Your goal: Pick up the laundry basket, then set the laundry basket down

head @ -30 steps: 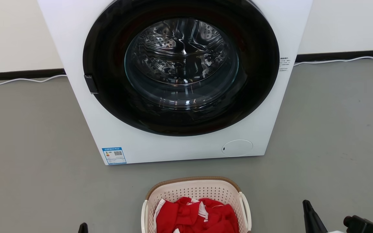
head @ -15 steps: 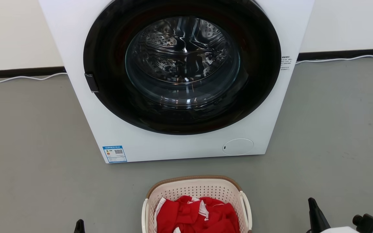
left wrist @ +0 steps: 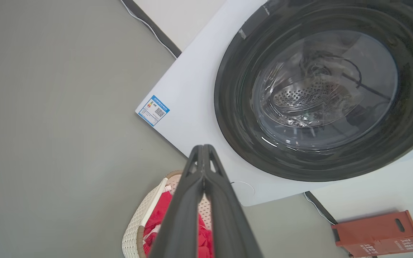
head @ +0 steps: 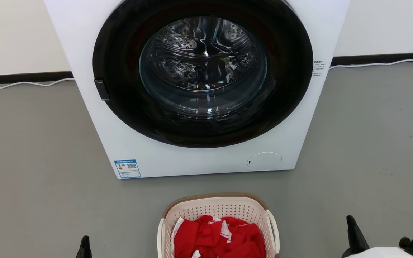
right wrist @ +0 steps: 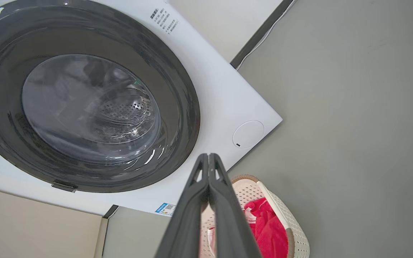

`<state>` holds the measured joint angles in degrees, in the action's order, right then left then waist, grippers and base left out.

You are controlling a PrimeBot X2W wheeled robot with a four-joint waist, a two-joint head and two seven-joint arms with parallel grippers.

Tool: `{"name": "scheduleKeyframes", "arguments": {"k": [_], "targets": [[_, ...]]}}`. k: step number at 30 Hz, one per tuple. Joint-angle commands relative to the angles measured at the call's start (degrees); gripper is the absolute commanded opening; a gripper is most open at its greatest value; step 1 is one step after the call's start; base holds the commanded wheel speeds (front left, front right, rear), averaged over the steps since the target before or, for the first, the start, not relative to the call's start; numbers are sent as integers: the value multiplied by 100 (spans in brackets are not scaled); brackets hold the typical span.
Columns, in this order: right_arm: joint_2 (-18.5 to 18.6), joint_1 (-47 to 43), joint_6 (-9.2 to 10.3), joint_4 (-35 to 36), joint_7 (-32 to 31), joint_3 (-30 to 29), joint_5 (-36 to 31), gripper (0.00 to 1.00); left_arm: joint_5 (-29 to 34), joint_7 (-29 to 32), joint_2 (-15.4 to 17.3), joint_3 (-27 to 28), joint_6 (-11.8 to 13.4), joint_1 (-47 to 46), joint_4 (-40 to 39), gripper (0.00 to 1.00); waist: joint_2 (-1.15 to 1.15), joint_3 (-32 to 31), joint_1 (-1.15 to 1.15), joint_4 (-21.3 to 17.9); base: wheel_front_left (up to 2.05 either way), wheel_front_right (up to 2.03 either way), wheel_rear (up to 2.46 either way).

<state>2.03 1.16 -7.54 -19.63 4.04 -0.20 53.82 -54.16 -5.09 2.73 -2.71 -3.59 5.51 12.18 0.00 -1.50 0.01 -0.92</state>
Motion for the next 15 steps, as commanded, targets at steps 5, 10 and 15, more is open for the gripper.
{"name": "scheduleKeyframes", "arguments": {"k": [5,10,15], "targets": [[69,283,2,211,-131,-32,420,0,-409,116,83,187,-72,-353,-80,0,0,15,0,8,0,0,0],[71,303,3,243,-214,-86,727,0,-725,199,86,241,-100,-425,-57,0,0,28,0,16,0,0,0],[73,323,3,274,-296,-139,1035,0,-1041,283,89,294,-129,-498,-33,0,0,42,0,23,0,0,0]]}}
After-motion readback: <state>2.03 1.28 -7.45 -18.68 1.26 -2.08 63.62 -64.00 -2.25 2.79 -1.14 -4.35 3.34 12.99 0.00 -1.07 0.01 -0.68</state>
